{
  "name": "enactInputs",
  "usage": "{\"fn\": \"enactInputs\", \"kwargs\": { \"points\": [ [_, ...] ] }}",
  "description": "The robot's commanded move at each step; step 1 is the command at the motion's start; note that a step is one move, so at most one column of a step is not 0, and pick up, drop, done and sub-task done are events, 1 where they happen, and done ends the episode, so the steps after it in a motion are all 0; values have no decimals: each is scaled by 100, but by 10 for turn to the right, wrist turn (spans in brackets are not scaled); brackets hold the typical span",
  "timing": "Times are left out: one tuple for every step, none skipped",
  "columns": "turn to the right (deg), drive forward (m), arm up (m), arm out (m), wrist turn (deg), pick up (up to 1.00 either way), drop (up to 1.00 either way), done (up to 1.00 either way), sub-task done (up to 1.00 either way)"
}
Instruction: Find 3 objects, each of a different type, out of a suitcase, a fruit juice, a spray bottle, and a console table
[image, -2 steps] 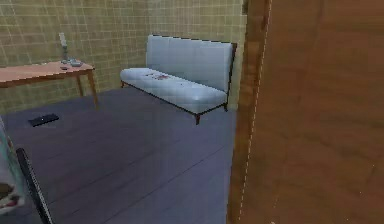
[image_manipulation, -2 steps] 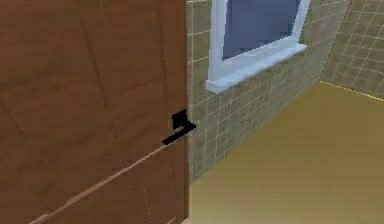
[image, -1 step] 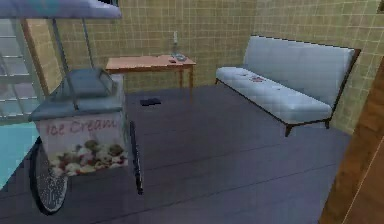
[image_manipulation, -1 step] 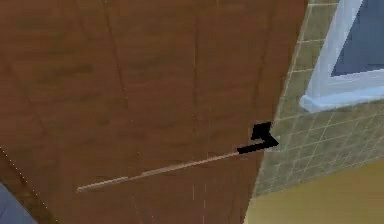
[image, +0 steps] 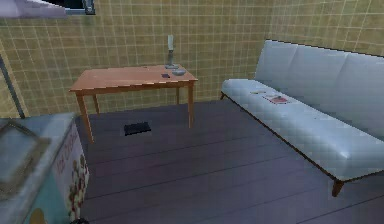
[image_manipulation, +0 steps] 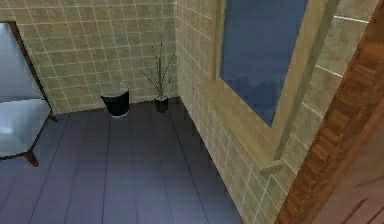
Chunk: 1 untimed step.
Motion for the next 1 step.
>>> {"fn": "enactInputs", "kwargs": {
  "points": [
    [-120, 0, 0, 0, 0, 0, 0, 0, 0]
  ]
}}
